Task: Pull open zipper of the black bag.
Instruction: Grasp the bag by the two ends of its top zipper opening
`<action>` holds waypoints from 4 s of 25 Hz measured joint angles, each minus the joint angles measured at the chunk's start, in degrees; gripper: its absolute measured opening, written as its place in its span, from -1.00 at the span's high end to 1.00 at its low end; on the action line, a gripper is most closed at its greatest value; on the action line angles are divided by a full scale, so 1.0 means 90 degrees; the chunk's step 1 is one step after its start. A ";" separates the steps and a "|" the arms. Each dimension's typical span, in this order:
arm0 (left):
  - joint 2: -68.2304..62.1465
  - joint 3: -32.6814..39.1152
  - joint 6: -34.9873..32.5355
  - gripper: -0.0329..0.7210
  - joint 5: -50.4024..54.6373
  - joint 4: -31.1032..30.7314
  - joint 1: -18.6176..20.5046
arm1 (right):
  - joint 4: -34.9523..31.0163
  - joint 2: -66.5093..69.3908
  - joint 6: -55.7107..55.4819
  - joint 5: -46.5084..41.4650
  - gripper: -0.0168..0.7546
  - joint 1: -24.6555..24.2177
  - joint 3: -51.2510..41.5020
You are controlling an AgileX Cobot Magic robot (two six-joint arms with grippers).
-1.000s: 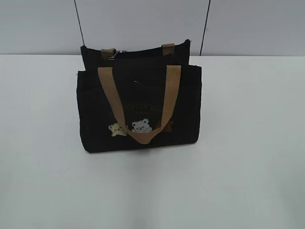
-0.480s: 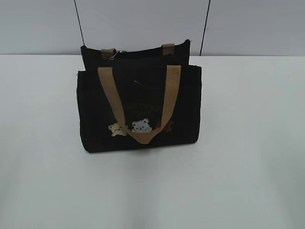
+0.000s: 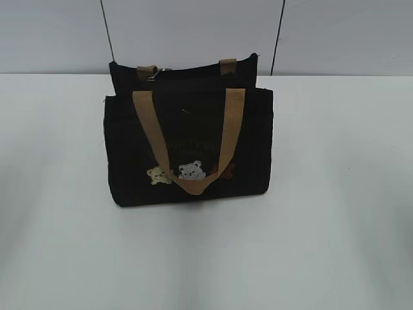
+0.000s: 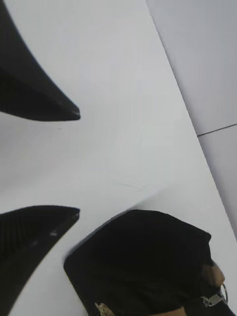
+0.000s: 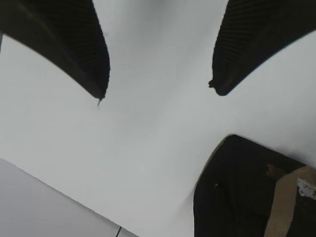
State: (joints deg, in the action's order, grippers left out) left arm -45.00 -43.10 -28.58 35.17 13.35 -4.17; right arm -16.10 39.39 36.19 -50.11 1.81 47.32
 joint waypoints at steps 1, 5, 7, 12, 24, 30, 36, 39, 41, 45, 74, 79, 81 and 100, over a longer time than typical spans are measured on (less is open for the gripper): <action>-0.0466 -0.0212 -0.0348 -0.17 0.0000 0.0164 0.0000 | -0.0013 0.0227 0.0164 0.0076 -0.34 0.0003 0.0096; -0.1567 -0.0951 -0.2135 -0.16 0.0064 0.1253 0.0000 | -0.0271 0.1148 0.1047 0.0437 -0.34 0.0003 0.0450; -0.2059 -0.1284 -0.3105 -0.16 0.0264 0.1881 0.0000 | -0.0625 0.1468 0.1524 0.0672 -0.34 0.0003 0.0572; -0.3255 -0.2017 -0.5142 -0.16 0.1118 0.3133 0.0000 | -0.2079 0.2302 0.2619 0.0885 -0.34 0.0003 0.0975; -0.5532 -0.3209 -0.8347 -0.16 0.1527 0.4251 0.0000 | -0.3946 0.4389 0.4856 0.1204 -0.25 0.0884 0.2505; -0.6357 -0.4002 -0.8592 -0.16 0.1743 0.4486 0.0000 | -0.3959 0.5421 0.5024 0.1531 -0.10 0.1468 0.3274; -0.6860 -0.4464 -0.8625 -0.16 0.2265 0.4584 0.0000 | -0.3953 0.6353 0.6474 0.1619 -0.09 0.1935 0.4013; -0.6999 -0.4485 -0.8670 -0.16 0.2310 0.4584 0.0000 | -0.3959 0.6710 0.7051 0.1638 -0.09 0.2080 0.4329; -0.7023 -0.4485 -0.8698 -0.16 0.2331 0.4584 0.0000 | -0.3965 0.6900 0.7168 0.1643 -0.09 0.2113 0.4494; -0.7036 -0.4485 -0.8706 -0.14 0.2380 0.4646 0.0000 | -0.3965 0.7238 0.7243 0.1705 -0.08 0.2118 0.4668; -0.7192 -0.4494 -0.8727 0.68 0.2484 0.4745 -0.0053 | -0.4603 0.7853 0.8417 0.1591 -0.01 0.2342 0.4701; -0.7192 -0.4494 -0.8727 0.68 0.2484 0.4745 -0.0053 | -0.4623 0.7912 0.8474 0.1536 0.17 0.2342 0.4701; -0.7192 -0.4494 -0.8727 0.68 0.2484 0.4745 -0.0053 | -0.4692 0.8002 0.8521 0.1495 0.24 0.2347 0.4701; -0.7192 -0.4494 -0.8732 0.68 0.2484 0.4773 -0.0053 | -0.5444 0.8545 0.9455 0.1496 0.30 0.2518 0.4701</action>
State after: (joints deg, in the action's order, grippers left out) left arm -109.73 -83.55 -107.16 57.53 56.31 -4.65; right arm -65.10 116.29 121.29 -36.65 24.48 89.63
